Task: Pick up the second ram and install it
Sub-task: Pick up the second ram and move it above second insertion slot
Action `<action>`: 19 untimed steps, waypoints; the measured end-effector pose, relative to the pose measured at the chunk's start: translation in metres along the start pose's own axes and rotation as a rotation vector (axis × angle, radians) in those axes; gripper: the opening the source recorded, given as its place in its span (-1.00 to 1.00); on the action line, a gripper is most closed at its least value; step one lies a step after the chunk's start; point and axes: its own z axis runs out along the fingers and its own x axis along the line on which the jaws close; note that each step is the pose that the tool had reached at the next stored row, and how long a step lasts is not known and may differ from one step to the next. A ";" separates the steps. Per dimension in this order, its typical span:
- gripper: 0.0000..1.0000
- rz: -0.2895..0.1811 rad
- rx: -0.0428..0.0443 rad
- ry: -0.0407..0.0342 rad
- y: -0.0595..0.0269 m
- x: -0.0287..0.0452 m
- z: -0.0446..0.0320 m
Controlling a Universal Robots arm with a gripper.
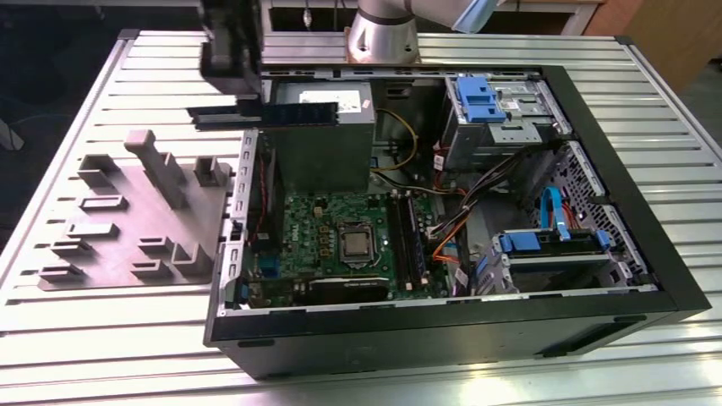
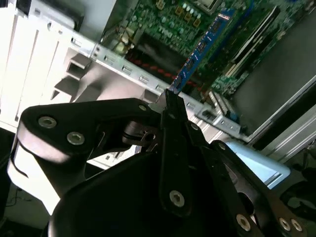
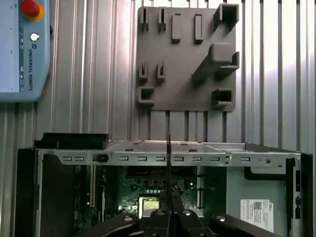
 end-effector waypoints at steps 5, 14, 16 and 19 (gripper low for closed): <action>-0.76 0.000 -0.0017 0.0000 -0.0225 0.0001 -0.0009; -0.76 0.000 -0.0040 -0.0001 -0.0635 0.0002 -0.0023; -0.76 0.000 -0.0043 0.0000 -0.0721 0.0003 -0.0027; -0.76 0.000 -0.0047 0.0000 -0.0847 0.0003 -0.0032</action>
